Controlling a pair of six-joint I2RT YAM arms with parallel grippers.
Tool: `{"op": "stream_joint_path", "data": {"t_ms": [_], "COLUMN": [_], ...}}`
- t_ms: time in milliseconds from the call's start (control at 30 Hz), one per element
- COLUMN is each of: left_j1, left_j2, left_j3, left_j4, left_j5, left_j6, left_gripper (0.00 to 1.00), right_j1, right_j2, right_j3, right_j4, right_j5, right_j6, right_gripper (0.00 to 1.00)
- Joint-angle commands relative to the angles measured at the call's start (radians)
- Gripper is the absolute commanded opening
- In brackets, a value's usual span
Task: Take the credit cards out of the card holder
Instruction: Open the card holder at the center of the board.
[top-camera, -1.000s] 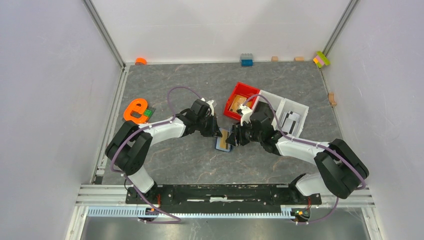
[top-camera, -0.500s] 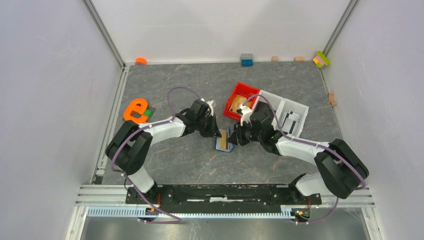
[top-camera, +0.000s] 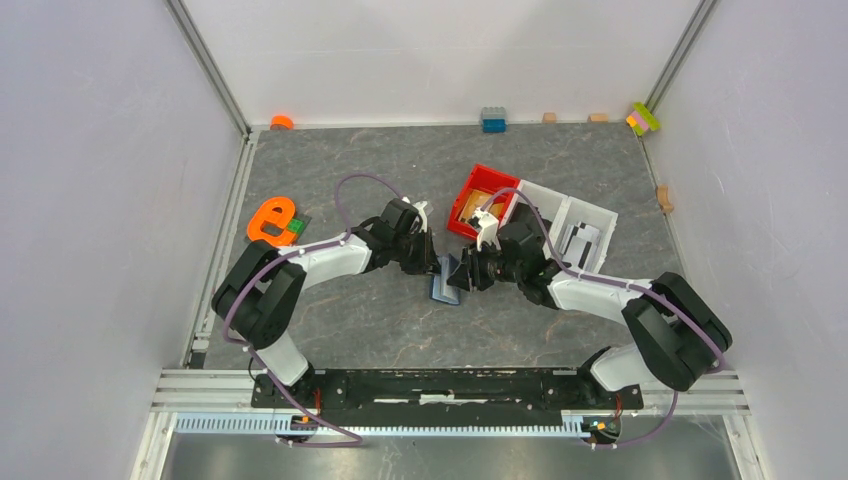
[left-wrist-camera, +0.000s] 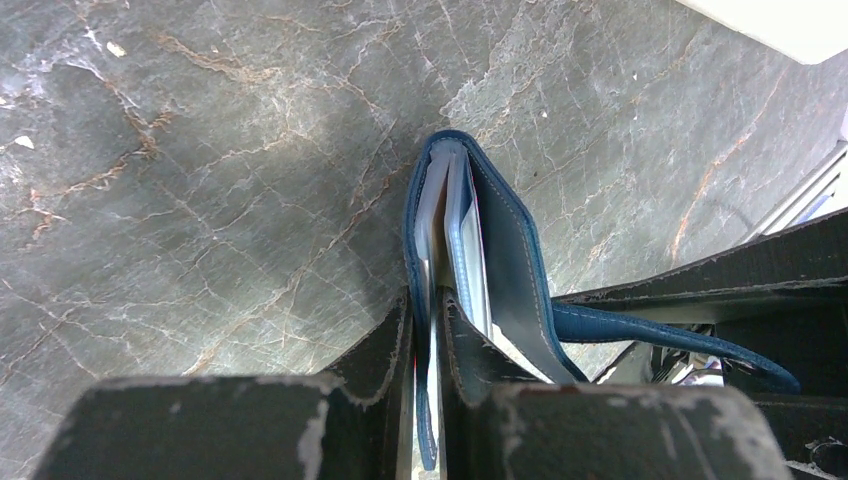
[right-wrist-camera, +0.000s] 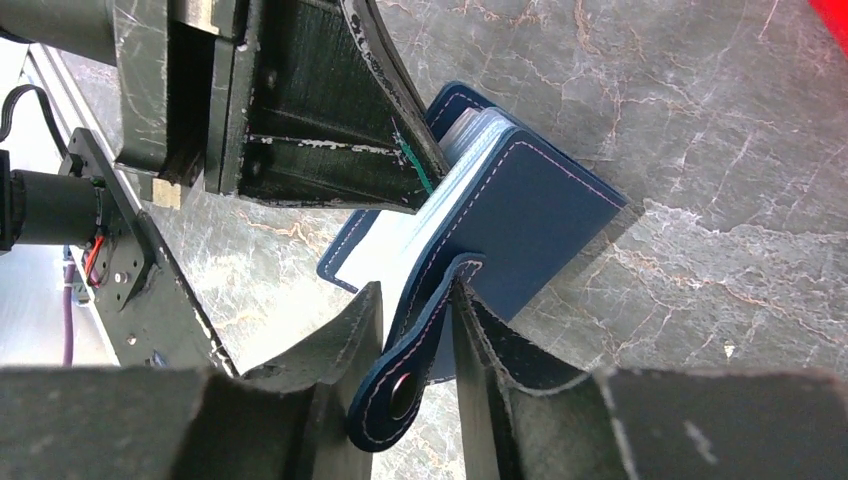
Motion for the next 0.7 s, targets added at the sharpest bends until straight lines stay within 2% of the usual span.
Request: {"op": "stream_joint_path", "data": {"t_ms": [0, 33, 167, 233, 667], "left_j1": [0.002, 0.002, 0.002, 0.002, 0.002], "left_j2": [0.023, 0.022, 0.009, -0.003, -0.027], "left_j3": [0.013, 0.014, 0.008, 0.0, -0.013], "left_j4": [-0.014, -0.014, -0.004, 0.005, 0.018], "left_j5": [-0.017, -0.018, 0.003, 0.011, 0.03], "left_j6": [0.05, 0.051, 0.045, 0.039, 0.031], "left_gripper": [0.08, 0.08, 0.09, 0.08, 0.09], "right_j1": [0.009, 0.01, 0.01, 0.01, 0.023], "right_j2": [-0.008, -0.002, 0.007, -0.004, 0.035], "right_j3": [0.035, 0.043, 0.058, 0.055, 0.077], "right_j4": [0.018, 0.001, -0.042, -0.047, -0.073], "right_j5": [-0.007, 0.002, 0.041, 0.056, 0.096], "right_j6": [-0.012, -0.017, -0.029, -0.033, -0.052], "right_gripper": [0.33, 0.34, 0.62, 0.68, 0.72]}}
